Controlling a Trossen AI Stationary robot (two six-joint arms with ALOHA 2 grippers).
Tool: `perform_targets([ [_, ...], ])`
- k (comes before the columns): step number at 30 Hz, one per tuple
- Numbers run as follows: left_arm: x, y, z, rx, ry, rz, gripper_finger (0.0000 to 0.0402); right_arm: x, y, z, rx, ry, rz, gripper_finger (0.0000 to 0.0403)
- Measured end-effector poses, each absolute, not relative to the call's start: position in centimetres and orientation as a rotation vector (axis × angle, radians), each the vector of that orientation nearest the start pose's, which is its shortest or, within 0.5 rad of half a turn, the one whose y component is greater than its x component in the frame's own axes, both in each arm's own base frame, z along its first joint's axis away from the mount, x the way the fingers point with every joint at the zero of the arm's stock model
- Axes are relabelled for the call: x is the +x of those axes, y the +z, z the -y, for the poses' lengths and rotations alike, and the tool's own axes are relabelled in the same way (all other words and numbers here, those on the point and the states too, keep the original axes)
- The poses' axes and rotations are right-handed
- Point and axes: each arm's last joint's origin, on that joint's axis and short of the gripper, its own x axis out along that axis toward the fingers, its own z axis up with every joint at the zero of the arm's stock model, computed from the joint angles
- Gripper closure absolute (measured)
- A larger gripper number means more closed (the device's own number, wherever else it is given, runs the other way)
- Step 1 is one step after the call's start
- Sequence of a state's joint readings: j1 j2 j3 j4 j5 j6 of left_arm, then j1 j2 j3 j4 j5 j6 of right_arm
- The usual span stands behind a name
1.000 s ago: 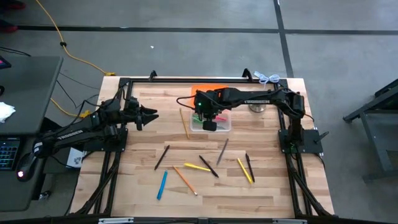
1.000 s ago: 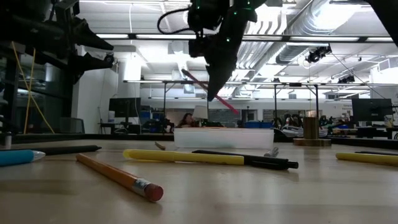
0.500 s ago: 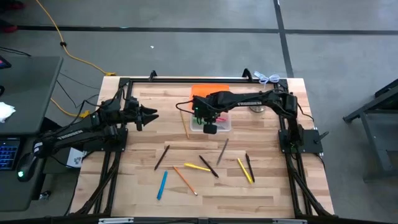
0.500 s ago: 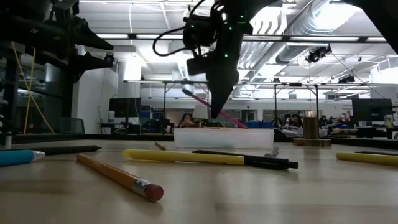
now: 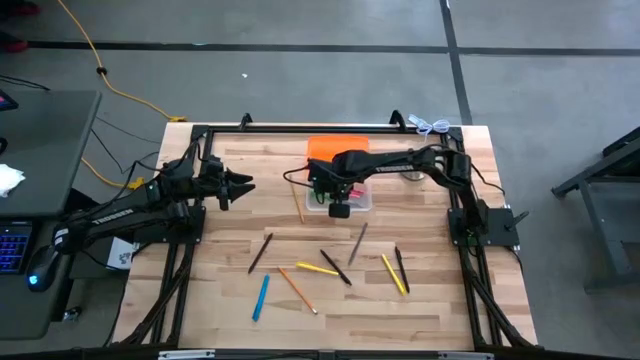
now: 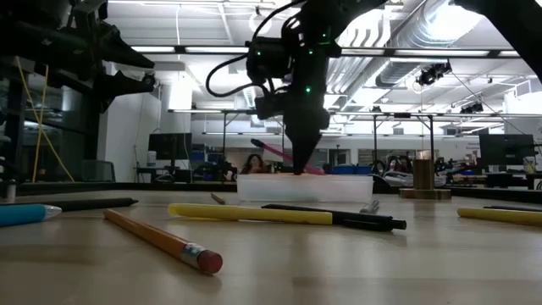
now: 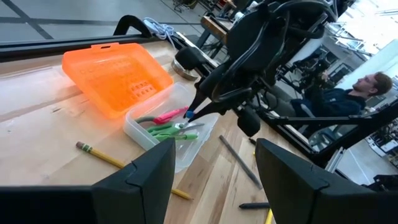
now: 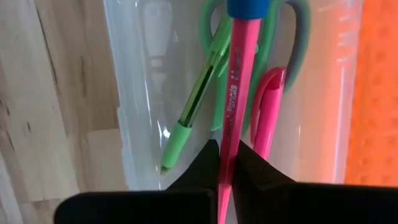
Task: Pick & place school supplies into a supply box
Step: Put the pink pencil into the supply box
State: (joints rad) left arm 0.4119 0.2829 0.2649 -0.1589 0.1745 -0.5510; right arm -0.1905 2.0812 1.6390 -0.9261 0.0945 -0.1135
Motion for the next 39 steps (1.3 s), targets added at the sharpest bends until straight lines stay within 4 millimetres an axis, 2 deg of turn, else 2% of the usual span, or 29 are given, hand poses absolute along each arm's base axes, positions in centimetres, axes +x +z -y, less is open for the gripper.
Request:
perform_targets([
  [18,10.0,21.6,-3.8,-0.599,0.260,-0.105,0.0151,40.5,18.5,9.9,0.041,-0.154,-1.374,0.0403],
  [26,10.1,21.6,-3.8,-0.596,0.260,-0.105,0.0151,40.6,18.4,9.9,0.042,-0.152,-1.377,0.0402],
  [39,10.1,21.6,-3.8,-0.595,0.259,-0.103,0.0151,41.0,16.0,9.9,0.063,-0.129,-1.436,0.0402],
])
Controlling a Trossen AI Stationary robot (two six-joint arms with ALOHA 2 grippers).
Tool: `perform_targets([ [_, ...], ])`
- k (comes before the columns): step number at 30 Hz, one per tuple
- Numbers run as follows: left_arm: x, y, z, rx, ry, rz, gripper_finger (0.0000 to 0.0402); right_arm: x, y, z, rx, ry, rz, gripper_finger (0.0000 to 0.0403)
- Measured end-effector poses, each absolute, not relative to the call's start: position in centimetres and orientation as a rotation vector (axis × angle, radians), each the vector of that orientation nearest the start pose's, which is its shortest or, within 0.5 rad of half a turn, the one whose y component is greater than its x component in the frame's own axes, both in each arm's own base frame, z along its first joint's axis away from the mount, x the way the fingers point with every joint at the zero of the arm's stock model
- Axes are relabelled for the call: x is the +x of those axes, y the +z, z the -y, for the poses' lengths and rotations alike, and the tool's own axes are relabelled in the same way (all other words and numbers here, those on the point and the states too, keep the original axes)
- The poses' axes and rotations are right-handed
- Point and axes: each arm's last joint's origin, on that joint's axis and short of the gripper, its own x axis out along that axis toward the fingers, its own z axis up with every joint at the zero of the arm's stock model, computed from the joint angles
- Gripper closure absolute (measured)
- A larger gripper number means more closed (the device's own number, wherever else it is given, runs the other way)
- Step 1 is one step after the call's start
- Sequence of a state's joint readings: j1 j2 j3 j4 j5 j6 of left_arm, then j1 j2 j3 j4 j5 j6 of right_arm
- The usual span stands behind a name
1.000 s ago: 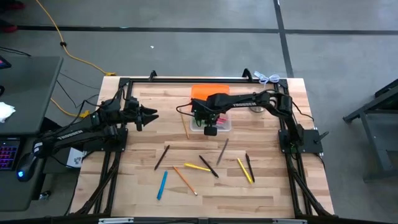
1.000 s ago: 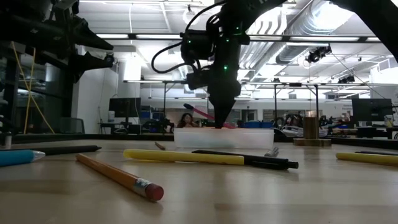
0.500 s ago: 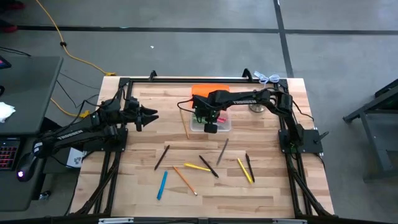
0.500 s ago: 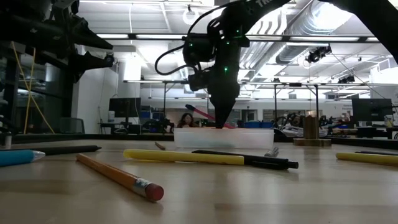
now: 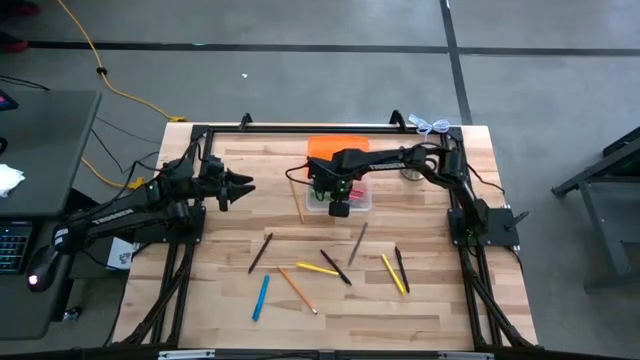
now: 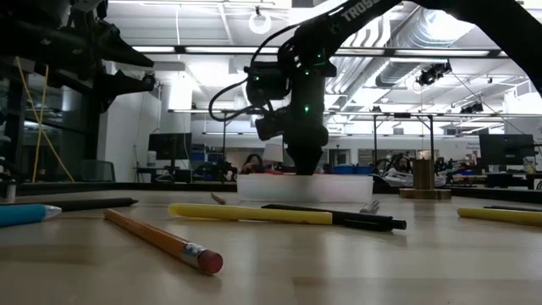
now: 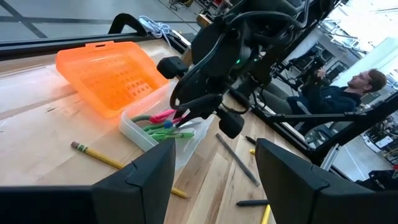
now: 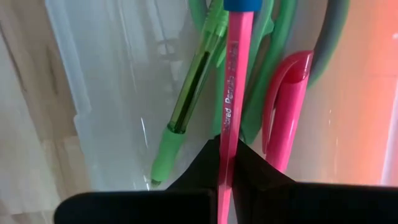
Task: Pick & place school supplies into a supply box
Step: Put the pink pencil into the supply box
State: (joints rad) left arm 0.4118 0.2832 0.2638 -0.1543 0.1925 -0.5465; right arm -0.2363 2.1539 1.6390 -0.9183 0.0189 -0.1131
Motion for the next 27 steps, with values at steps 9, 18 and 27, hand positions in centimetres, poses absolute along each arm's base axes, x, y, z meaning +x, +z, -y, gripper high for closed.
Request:
perform_targets([
  [9,10.06,21.62,-3.79,-0.594,0.258,-0.100,0.0151,40.97,15.66,10.39,0.079,-0.129,-1.434,0.0400],
  [18,10.06,21.62,-3.79,-0.593,0.257,-0.100,0.0151,41.00,15.63,10.74,0.101,-0.119,-1.419,0.0366],
  [27,10.06,21.62,-3.79,-0.591,0.256,-0.100,0.0151,40.98,15.60,10.86,0.102,-0.122,-1.419,0.0345],
])
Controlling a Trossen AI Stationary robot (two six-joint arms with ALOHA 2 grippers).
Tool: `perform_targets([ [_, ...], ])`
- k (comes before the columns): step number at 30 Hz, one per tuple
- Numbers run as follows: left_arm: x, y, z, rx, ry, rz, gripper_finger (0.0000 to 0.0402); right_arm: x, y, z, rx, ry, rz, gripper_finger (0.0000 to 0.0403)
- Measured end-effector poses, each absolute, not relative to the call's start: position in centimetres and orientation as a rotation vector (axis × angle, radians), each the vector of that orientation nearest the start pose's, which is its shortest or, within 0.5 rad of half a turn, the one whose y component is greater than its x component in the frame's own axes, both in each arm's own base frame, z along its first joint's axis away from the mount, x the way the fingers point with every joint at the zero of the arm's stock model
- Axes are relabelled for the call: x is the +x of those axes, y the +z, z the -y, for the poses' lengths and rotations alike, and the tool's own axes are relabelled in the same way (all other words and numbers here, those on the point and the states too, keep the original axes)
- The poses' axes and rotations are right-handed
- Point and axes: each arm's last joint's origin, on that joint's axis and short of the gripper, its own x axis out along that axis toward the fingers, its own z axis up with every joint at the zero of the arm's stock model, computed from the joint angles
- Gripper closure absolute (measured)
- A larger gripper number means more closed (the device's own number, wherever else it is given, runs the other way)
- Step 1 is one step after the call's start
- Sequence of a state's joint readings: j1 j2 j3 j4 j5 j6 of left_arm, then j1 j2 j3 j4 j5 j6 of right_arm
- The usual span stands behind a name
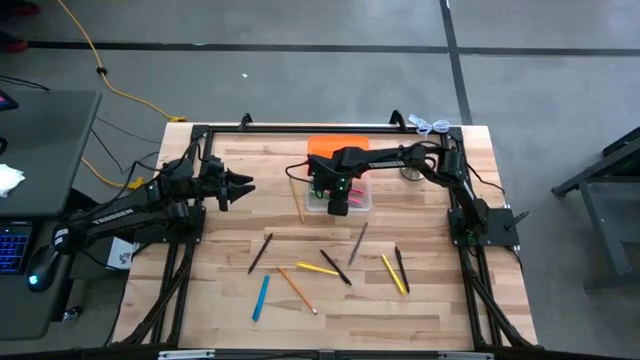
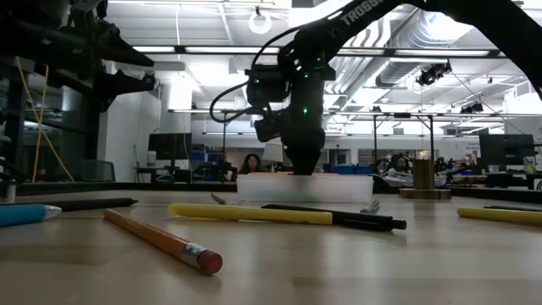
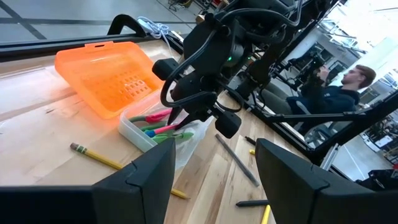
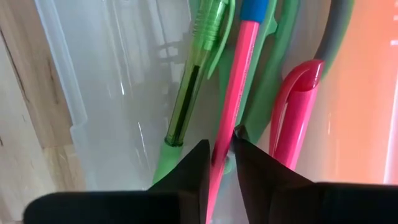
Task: Pick & place school supplies into a supply box
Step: Put the pink pencil into the supply box, then put the gray pen into the supply box
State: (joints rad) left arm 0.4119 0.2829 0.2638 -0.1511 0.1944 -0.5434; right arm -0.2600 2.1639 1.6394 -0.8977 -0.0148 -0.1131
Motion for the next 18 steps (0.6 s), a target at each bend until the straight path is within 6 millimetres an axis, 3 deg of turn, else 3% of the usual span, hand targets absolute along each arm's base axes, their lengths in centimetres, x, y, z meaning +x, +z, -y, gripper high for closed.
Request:
perform_targets([
  [8,10.1,21.6,-3.8,-0.591,0.257,-0.100,0.0151,40.9,16.2,10.9,0.098,-0.130,-1.456,0.0345],
  [18,10.1,21.6,-3.8,-0.584,0.247,-0.104,0.0151,41.8,18.9,11.3,0.052,-0.173,-1.416,0.0344],
])
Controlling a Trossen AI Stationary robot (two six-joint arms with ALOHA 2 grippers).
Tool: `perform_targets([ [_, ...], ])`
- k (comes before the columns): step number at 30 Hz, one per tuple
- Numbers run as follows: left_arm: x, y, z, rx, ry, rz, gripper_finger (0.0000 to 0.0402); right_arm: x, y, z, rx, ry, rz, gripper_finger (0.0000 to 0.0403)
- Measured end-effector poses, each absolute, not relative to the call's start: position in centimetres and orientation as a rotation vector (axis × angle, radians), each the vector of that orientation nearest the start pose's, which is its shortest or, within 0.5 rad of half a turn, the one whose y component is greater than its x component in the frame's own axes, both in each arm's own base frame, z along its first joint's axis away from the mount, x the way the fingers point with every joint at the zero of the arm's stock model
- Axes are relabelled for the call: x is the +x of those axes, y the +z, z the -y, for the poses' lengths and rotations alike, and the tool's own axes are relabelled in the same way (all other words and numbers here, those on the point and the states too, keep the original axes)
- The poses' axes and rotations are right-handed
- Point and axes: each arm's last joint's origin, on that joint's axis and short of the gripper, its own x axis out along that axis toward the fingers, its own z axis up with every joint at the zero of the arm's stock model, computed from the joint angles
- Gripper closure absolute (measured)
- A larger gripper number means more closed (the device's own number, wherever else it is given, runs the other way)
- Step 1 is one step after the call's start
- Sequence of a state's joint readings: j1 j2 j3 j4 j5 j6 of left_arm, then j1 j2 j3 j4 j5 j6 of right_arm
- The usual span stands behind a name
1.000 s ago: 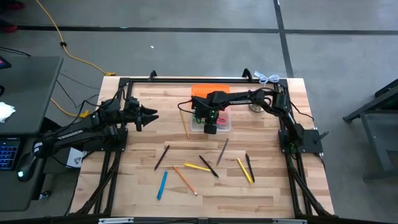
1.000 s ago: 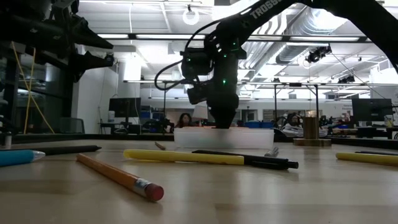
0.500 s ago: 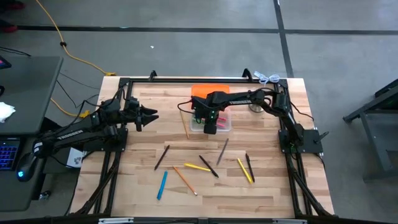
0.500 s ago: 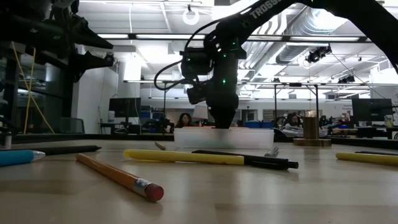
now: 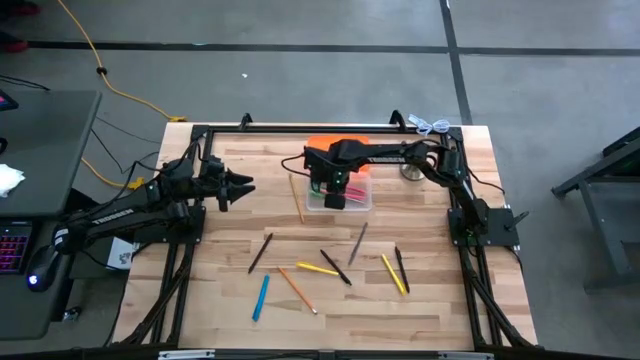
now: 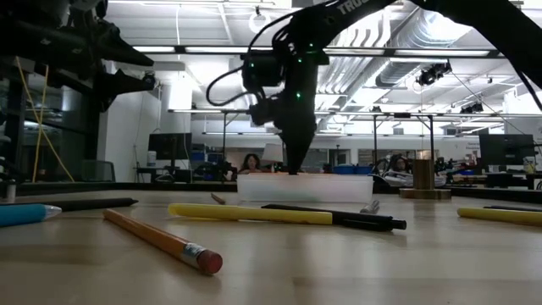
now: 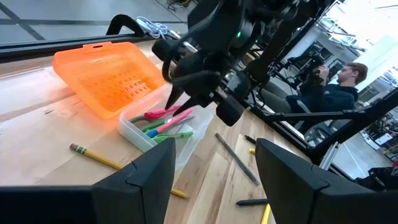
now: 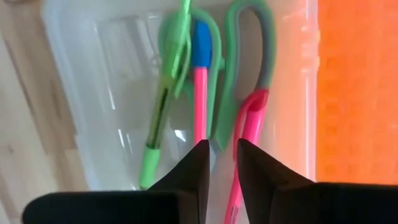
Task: Pick & place school supplies into a supply box
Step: Put the gray pen into the supply box
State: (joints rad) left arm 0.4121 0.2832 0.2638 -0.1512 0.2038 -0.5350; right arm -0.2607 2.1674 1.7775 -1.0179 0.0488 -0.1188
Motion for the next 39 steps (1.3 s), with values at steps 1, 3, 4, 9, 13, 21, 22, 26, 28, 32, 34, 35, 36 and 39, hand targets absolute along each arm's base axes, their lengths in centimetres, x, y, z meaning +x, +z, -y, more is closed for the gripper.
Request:
perform_targets([
  [1,10.1,21.6,-3.8,-0.584,0.243,-0.104,0.0151,41.9,19.1,11.3,0.053,-0.170,-1.413,0.0343],
  [3,10.1,21.6,-3.7,-0.585,0.236,-0.106,0.0151,42.0,19.7,11.3,0.051,-0.170,-1.411,0.0341],
  [4,10.1,21.6,-3.7,-0.585,0.235,-0.106,0.0151,42.1,20.0,11.3,0.052,-0.170,-1.409,0.0341],
  [9,10.1,21.6,-3.7,-0.585,0.229,-0.108,0.0151,42.2,22.2,11.3,0.055,-0.175,-1.402,0.0341],
  [13,10.1,21.6,-3.7,-0.579,0.220,-0.111,0.0151,42.3,24.3,11.4,0.066,-0.186,-1.383,0.0340],
  [21,10.1,21.5,-3.7,-0.582,0.222,-0.120,0.0151,42.1,27.0,10.6,0.142,-0.101,-1.375,0.0339],
  [22,10.1,21.5,-3.7,-0.582,0.221,-0.120,0.0151,42.1,27.2,10.3,0.142,-0.092,-1.380,0.0339],
  [26,10.1,21.5,-3.7,-0.582,0.221,-0.120,0.0151,42.1,27.9,9.1,0.123,-0.065,-1.392,0.0341],
  [28,10.1,21.5,-3.7,-0.582,0.222,-0.120,0.0151,42.2,28.0,8.4,0.107,-0.048,-1.397,0.0340],
  [32,10.1,21.5,-3.7,-0.582,0.221,-0.120,0.0151,42.2,28.2,6.9,0.068,-0.002,-1.420,0.0339],
  [34,10.1,21.5,-3.7,-0.582,0.221,-0.120,0.0151,42.0,28.4,6.1,0.043,0.026,-1.437,0.0340],
  [35,10.1,21.5,-3.7,-0.582,0.221,-0.119,0.0151,42.0,28.4,5.7,0.029,0.041,-1.440,0.0340],
  [36,10.1,21.5,-3.7,-0.580,0.221,-0.120,0.0151,41.9,28.6,5.3,0.013,0.056,-1.436,0.0340],
  [39,10.1,21.5,-3.7,-0.566,0.218,-0.122,0.0151,41.6,29.6,4.2,-0.031,0.101,-1.411,0.0339],
])
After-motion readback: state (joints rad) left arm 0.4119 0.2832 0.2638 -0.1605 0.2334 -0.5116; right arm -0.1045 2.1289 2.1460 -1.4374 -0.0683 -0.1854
